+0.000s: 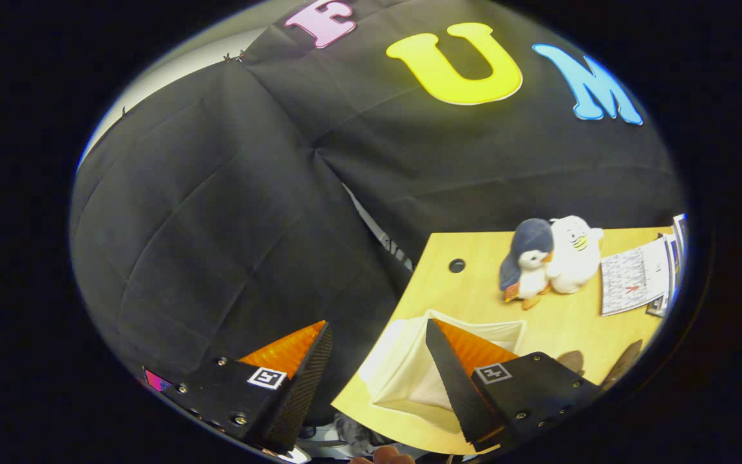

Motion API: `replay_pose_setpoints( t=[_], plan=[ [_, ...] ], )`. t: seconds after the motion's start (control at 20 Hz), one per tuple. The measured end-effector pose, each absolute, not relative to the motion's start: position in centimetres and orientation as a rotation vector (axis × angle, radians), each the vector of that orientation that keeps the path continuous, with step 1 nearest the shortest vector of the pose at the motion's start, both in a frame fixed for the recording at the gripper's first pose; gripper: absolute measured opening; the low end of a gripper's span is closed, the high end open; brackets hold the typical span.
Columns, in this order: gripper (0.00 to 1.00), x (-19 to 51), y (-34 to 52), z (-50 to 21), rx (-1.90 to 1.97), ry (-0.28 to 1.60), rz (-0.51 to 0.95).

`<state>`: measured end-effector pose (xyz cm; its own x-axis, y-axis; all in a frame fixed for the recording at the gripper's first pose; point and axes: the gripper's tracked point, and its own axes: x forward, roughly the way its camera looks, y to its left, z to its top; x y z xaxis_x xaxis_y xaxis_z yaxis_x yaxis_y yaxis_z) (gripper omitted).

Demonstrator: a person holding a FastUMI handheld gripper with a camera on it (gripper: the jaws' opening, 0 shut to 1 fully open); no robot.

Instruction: Open the storage box then place both shoes into the box .Put the left shoe in first, then the right shoe, with the right side of both shoes facing outward in a uniform manner.

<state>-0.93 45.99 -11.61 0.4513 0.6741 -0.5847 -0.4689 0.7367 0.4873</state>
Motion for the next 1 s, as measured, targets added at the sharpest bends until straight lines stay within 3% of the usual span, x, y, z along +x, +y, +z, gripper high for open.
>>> replay_pose_setpoints(
  t=[0.3, 1.0],
  plan=[
    [0.91, -0.6, 37.1, -13.2, 0.194, 0.786, 0.609],
    [0.88, -2.7, 25.5, -22.9, 0.230, 0.908, 0.471]
  ],
)
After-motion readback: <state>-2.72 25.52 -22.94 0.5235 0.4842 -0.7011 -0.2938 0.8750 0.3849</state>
